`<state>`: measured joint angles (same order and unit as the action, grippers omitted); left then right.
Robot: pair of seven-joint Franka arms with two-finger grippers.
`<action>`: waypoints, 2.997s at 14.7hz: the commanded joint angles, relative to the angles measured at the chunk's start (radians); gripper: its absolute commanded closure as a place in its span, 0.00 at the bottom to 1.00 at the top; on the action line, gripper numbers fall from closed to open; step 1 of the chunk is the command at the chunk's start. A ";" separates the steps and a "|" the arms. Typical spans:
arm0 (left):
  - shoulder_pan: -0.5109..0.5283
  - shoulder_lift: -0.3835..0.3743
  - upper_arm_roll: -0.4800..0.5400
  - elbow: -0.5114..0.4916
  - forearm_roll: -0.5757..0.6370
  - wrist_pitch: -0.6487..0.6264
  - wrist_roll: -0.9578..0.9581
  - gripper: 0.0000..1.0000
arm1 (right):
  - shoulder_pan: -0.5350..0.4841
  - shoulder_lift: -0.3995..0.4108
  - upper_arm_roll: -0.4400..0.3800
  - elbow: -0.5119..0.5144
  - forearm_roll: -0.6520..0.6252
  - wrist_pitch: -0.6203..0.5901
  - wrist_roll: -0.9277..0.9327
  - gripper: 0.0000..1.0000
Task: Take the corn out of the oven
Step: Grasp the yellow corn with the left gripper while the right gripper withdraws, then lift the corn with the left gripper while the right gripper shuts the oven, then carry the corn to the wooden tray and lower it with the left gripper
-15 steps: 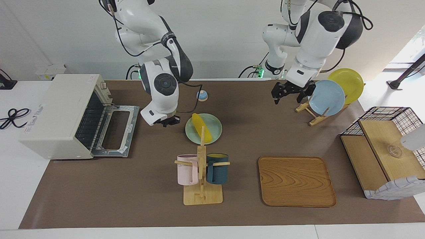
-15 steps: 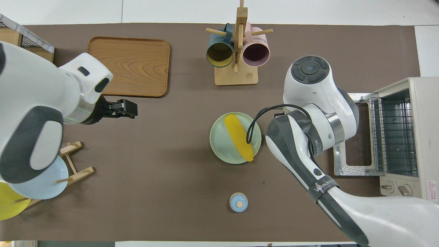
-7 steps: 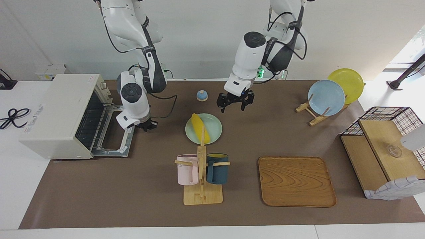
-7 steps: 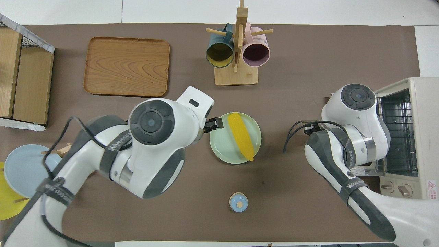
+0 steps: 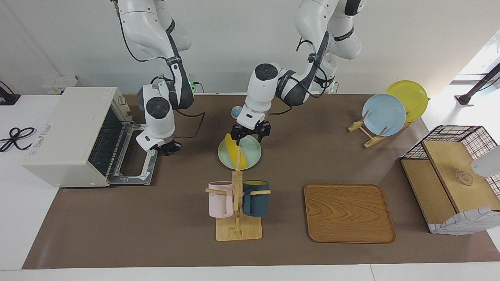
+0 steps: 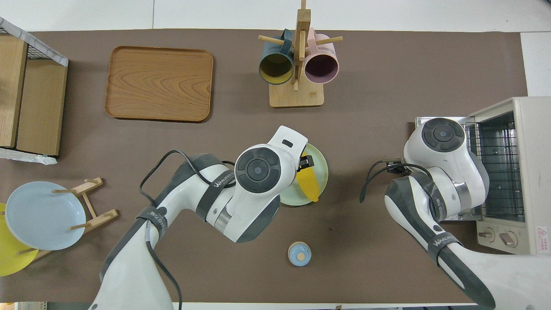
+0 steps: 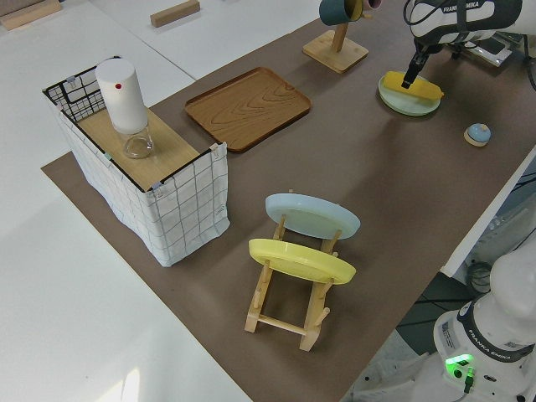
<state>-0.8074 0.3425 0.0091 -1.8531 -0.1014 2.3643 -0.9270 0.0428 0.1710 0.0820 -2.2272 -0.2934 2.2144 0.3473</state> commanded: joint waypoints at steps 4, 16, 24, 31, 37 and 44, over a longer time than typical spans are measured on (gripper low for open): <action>-0.038 0.118 0.022 0.098 -0.011 0.030 -0.064 0.00 | -0.035 -0.010 0.007 0.009 -0.064 -0.013 -0.031 1.00; -0.056 0.125 0.025 0.078 -0.011 0.050 -0.142 0.12 | -0.139 -0.103 0.007 0.204 -0.070 -0.335 -0.399 1.00; -0.081 0.130 0.029 0.058 -0.006 0.072 -0.174 0.28 | -0.235 -0.137 0.007 0.212 -0.067 -0.347 -0.522 1.00; -0.065 0.130 0.032 0.089 0.002 0.037 -0.171 1.00 | -0.219 -0.154 0.015 0.363 -0.018 -0.521 -0.544 1.00; 0.054 0.014 0.137 0.103 0.026 -0.120 0.052 1.00 | -0.218 -0.237 0.015 0.419 0.258 -0.585 -0.538 0.00; 0.396 0.049 0.132 0.184 0.012 -0.131 0.595 1.00 | -0.192 -0.251 0.025 0.442 0.326 -0.594 -0.502 0.00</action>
<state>-0.4802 0.3593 0.1575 -1.7074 -0.0902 2.2512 -0.4461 -0.1636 -0.0718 0.0988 -1.8023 0.0197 1.6442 -0.1729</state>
